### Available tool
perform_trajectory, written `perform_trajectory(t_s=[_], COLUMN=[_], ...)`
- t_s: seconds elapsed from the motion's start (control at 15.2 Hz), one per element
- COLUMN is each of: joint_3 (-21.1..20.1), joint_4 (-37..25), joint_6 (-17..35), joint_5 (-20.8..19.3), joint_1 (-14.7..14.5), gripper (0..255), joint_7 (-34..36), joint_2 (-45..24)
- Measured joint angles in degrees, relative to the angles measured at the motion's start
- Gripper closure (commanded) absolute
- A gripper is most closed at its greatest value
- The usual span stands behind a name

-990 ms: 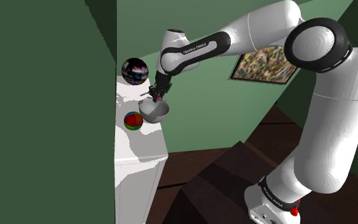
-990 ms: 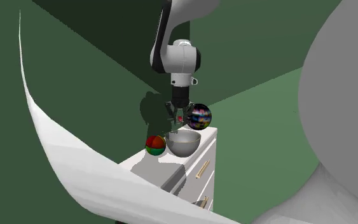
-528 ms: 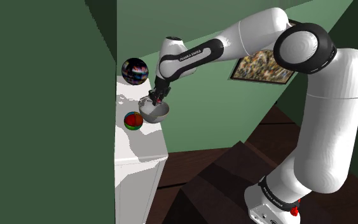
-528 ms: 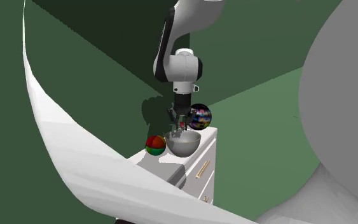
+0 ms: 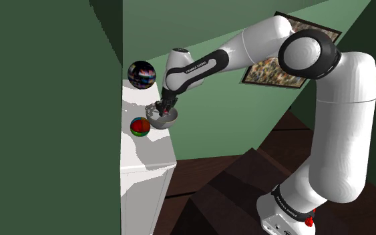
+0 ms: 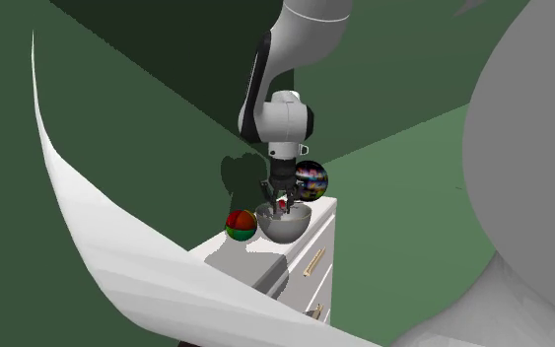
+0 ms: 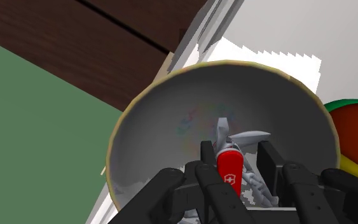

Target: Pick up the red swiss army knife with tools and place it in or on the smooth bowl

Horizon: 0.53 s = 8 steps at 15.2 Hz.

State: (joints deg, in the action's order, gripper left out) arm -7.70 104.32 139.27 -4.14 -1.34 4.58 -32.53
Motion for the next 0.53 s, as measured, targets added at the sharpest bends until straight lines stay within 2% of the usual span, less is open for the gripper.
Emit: perform_trajectory(t_s=[0.33, 0.4, 0.53], joint_3=[0.0, 0.0, 0.0], joint_4=[0.0, 0.0, 0.0], joint_6=[0.2, 0.2, 0.2], joint_5=[0.0, 0.0, 0.0], joint_1=[0.0, 0.0, 0.0], gripper=[255, 0, 0], joint_7=[0.0, 0.0, 0.0], joint_2=[-0.2, -0.2, -0.2])
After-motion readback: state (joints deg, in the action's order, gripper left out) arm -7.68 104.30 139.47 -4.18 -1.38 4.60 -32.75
